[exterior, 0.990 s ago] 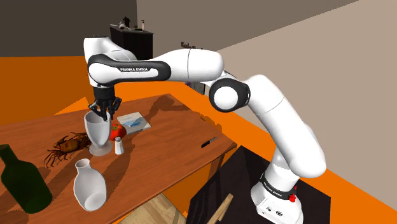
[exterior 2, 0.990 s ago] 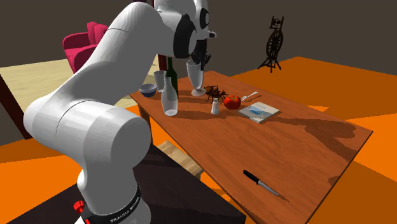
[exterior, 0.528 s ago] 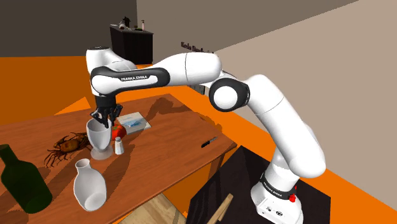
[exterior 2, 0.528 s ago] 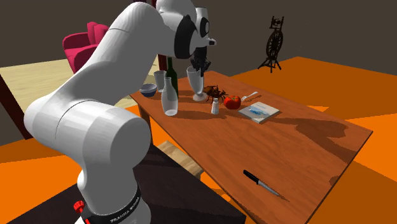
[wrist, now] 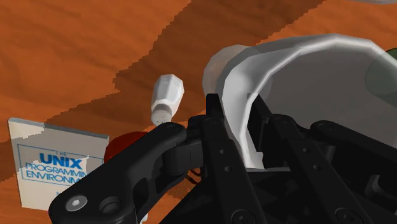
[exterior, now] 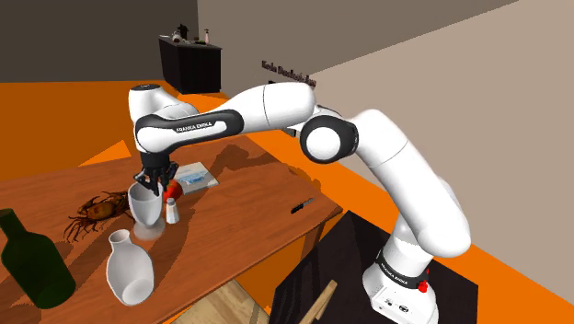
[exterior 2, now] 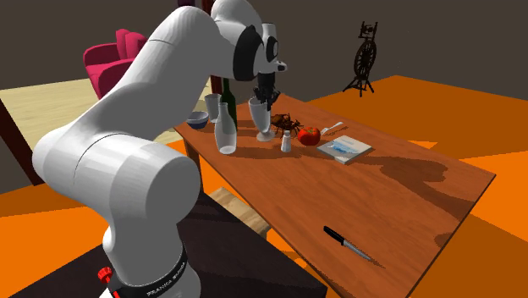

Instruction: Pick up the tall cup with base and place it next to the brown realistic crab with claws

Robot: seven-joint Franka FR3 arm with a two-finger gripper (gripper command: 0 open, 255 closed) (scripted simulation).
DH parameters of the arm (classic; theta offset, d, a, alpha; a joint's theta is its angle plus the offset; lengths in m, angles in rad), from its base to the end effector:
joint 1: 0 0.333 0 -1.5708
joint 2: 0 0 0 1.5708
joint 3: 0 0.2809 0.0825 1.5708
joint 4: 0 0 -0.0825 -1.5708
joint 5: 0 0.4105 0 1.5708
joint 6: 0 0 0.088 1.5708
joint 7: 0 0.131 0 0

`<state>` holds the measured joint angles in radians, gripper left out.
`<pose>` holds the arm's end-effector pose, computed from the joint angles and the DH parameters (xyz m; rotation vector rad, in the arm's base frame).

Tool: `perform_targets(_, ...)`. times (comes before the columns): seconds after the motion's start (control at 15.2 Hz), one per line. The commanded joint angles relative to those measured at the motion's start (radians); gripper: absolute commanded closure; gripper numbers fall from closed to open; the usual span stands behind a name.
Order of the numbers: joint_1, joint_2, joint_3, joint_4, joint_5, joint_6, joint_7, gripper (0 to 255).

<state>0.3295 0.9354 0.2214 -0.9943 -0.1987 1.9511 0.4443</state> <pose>0.6999 0.3462 0.2464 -3.1283 -0.1336 -0.0608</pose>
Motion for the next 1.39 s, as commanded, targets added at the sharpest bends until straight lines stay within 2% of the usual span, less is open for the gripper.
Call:
perform_targets(0.0, 0.001, 0.009, -0.001, -0.009, -0.002, 0.020, 0.003, 255)
perform_targets(0.46, 0.001, 0.049, -0.006, -0.033, -0.008, 0.083, 0.007, 255)
perform_targets(0.99, 0.001, 0.052, -0.007, -0.033, -0.009, 0.086, 0.008, 255)
perform_targets(1.06, 0.001, 0.052, -0.007, -0.033, -0.008, 0.086, 0.008, 0)
perform_targets(1.32, 0.001, 0.051, -0.007, -0.034, -0.009, 0.086, 0.008, 0)
